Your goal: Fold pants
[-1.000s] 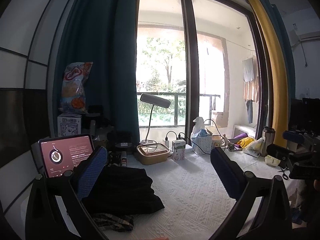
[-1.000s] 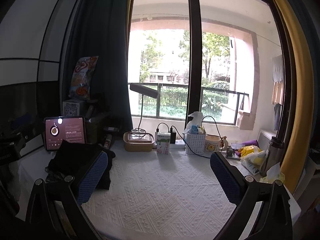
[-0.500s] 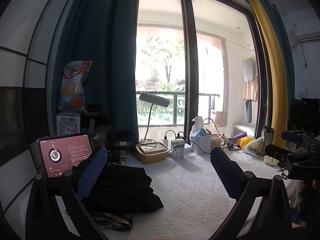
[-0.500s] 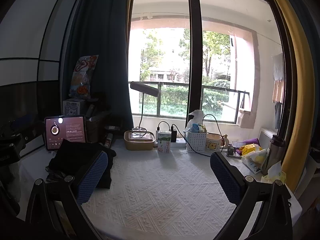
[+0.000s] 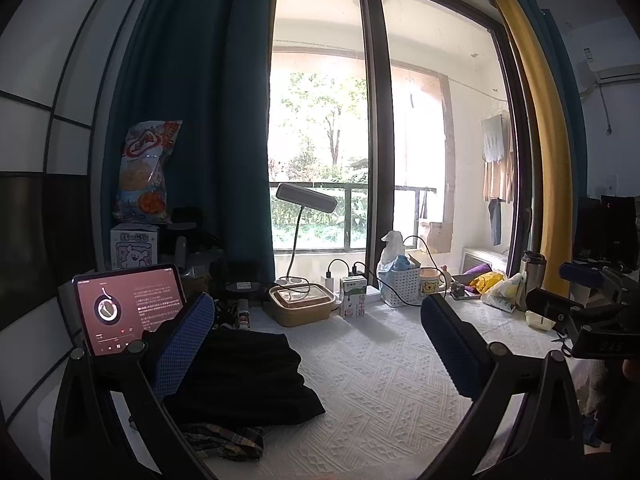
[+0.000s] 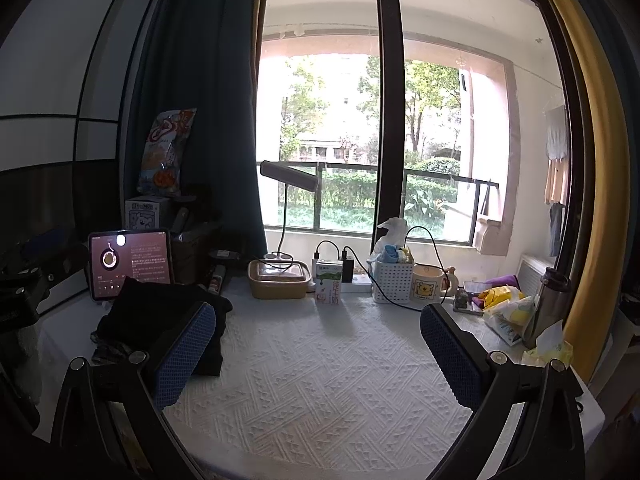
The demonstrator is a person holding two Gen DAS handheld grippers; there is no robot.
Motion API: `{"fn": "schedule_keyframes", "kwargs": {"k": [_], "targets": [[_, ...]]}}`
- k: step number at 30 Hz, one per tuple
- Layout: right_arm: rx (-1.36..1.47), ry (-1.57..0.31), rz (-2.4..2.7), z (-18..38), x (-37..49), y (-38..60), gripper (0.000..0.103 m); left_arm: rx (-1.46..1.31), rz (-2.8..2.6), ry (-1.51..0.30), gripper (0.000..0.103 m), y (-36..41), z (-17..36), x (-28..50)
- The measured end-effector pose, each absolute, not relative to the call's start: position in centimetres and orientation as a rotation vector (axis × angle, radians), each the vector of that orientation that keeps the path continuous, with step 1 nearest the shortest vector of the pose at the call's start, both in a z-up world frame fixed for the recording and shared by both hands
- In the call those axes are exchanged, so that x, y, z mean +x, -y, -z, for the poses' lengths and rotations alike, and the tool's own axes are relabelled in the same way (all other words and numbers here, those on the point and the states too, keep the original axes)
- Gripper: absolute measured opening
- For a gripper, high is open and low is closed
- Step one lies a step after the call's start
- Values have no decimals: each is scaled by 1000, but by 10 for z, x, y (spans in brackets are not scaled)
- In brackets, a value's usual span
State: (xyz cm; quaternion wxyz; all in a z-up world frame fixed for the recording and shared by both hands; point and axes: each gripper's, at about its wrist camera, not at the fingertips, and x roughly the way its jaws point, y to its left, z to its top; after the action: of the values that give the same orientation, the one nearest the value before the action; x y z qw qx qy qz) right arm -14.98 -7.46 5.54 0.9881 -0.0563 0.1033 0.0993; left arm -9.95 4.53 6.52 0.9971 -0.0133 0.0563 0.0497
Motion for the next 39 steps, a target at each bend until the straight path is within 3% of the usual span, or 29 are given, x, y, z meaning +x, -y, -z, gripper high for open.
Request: {"fn": "schedule_keyframes", "kwargs": {"k": [39], "targets": [[-117, -216, -211, -51, -149, 77, 103, -29, -101, -115, 102, -42, -64, -100]]}}
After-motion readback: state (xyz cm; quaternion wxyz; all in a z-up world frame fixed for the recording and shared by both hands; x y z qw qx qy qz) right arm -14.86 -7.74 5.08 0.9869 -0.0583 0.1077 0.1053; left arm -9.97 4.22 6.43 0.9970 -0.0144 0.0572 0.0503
